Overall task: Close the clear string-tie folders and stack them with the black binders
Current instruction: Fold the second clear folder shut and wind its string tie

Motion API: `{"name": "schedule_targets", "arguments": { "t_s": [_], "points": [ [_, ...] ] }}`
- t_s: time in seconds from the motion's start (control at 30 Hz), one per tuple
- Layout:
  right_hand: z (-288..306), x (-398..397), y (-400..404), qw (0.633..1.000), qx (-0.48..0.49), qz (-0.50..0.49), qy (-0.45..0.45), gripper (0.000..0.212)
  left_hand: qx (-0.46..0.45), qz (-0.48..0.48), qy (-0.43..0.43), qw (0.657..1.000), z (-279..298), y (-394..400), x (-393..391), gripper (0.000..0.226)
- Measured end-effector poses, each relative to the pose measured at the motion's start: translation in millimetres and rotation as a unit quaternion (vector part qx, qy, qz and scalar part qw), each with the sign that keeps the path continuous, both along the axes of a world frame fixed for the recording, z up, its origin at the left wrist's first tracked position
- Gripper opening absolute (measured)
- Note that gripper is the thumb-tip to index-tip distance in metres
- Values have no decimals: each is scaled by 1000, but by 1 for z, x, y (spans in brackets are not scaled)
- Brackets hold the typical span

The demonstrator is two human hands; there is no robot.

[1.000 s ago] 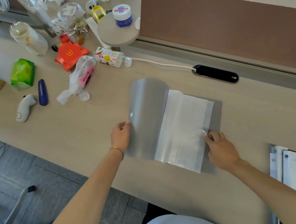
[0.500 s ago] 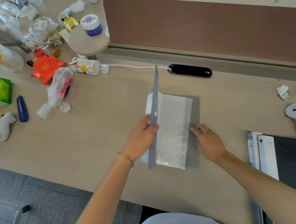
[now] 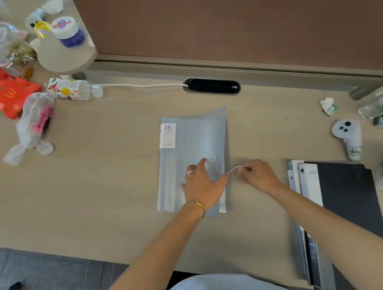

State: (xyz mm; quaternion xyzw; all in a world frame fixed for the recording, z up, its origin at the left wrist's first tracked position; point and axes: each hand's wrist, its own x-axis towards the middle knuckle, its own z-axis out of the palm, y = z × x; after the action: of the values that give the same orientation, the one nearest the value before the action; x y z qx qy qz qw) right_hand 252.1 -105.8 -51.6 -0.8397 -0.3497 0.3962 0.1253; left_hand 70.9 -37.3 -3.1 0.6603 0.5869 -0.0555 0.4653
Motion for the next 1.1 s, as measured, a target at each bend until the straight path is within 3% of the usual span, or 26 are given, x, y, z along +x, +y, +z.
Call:
{"name": "schedule_targets", "arguments": {
  "t_s": [0.07,0.17,0.27,0.4,0.63,0.77,0.9,0.97,1.03,1.1],
  "points": [
    [1,0,-4,997,38,-27,60,37,43,-46,69,996,-12,-7,5,89],
    [-3,2,-5,994,63,-53,75,29,100,-82,120,984,-30,-12,0,91],
    [-6,2,-3,995,58,-62,45,18,131,-83,117,981,-41,-11,-12,81],
    [-9,-4,4,998,56,-2,16,31,151,-63,110,980,-47,-5,-18,70],
    [-15,-1,15,980,87,120,-135,19,216,-35,152,964,-53,27,-42,77],
    [-20,3,19,945,80,240,-208,15,160,24,206,965,-63,48,-61,102],
    [-20,-1,21,896,33,335,-290,43,139,48,205,968,-67,55,-59,117],
    [-17,-6,24,878,13,352,-323,40,135,59,209,967,-65,64,-60,120],
    [-13,-10,28,867,-24,366,-336,38,99,92,175,975,-61,76,-65,114],
    [-8,-9,29,866,-67,373,-326,37,43,137,105,984,-54,89,-72,93]
  ]
}}
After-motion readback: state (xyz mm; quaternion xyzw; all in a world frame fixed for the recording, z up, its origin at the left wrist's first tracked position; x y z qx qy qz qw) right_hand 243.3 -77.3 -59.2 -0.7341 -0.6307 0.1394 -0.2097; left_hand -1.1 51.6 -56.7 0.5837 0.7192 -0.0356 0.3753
